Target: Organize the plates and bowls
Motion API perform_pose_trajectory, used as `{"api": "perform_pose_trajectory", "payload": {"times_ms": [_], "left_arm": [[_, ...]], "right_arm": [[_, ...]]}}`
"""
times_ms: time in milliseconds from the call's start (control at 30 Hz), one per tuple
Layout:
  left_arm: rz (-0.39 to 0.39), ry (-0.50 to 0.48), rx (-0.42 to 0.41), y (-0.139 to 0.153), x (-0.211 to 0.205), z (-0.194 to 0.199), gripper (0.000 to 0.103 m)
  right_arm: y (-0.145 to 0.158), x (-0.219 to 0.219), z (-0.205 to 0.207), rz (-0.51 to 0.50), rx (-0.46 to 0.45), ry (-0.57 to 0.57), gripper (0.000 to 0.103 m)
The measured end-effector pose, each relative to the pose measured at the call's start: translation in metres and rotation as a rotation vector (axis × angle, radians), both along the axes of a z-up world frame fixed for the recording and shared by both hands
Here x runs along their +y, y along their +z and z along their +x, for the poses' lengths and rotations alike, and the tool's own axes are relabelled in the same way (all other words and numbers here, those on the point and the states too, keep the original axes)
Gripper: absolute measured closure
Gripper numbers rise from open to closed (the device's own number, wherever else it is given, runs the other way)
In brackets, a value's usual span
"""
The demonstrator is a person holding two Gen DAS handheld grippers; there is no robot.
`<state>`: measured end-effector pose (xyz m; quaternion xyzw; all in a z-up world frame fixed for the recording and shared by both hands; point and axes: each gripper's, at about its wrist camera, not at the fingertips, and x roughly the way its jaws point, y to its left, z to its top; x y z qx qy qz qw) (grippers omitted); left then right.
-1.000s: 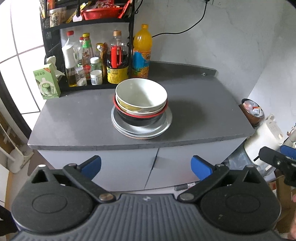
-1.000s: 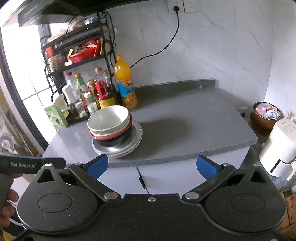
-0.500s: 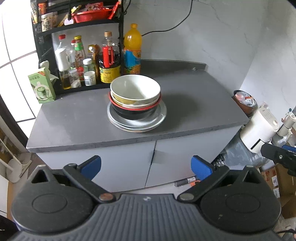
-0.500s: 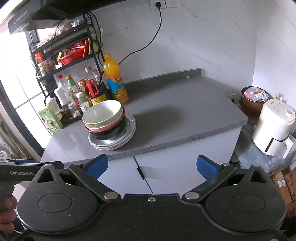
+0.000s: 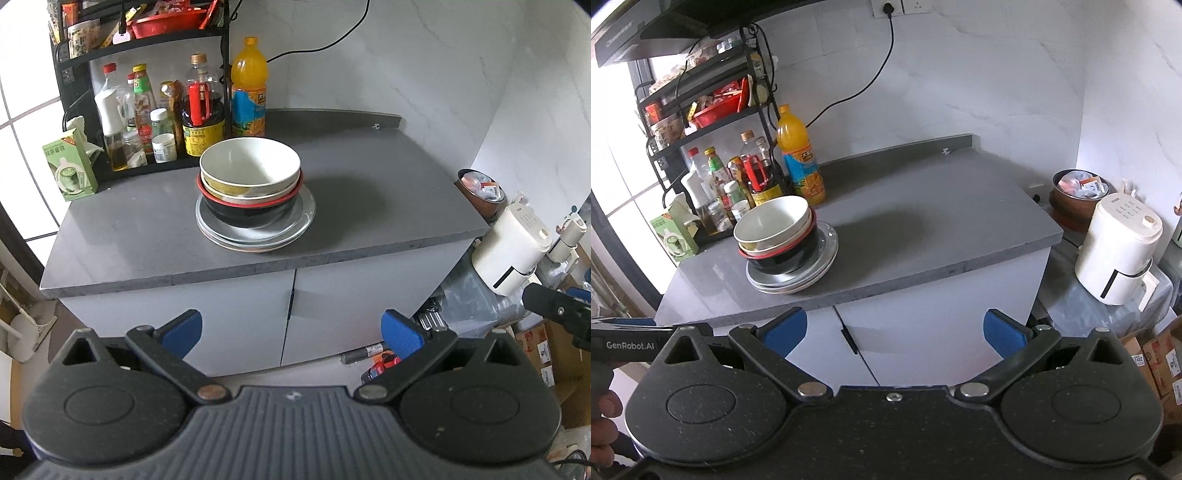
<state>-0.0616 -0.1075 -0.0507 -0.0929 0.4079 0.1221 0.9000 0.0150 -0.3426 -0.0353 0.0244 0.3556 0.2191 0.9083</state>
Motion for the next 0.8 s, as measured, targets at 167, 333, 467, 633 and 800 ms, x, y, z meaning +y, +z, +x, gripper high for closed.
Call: {"api": "perform_pose_trajectory", "payload": {"times_ms": [167,333,467,633,800], "left_arm": [[-0.004,-0.018,0.001,0.001,-0.007,0.003,0.001],[-0.011,-0.034,-0.011,0.004,-0.014,0.007,0.001],[-0.016,-0.030,-0.013,0.005,-0.017,0.008,0.001],[-0.008,-0.029,-0.011,0.004,-0.017,0.008,0.001],[-0.011,-0.020,-0.008,0.003,-0.018,0.006,0.001]], "right_arm": [[-0.001,-0.004,0.001,0.000,-0.001,-0.003,0.000],[-0.001,-0.007,0.002,0.000,-0.004,-0.003,0.000],[-0.002,-0.012,0.003,0.003,-0.005,-0.007,0.000],[-0.002,-0.014,0.002,0.003,-0.006,-0.006,0.000],[-0.001,-0.013,0.001,0.001,-0.011,0.004,0.000]]}}
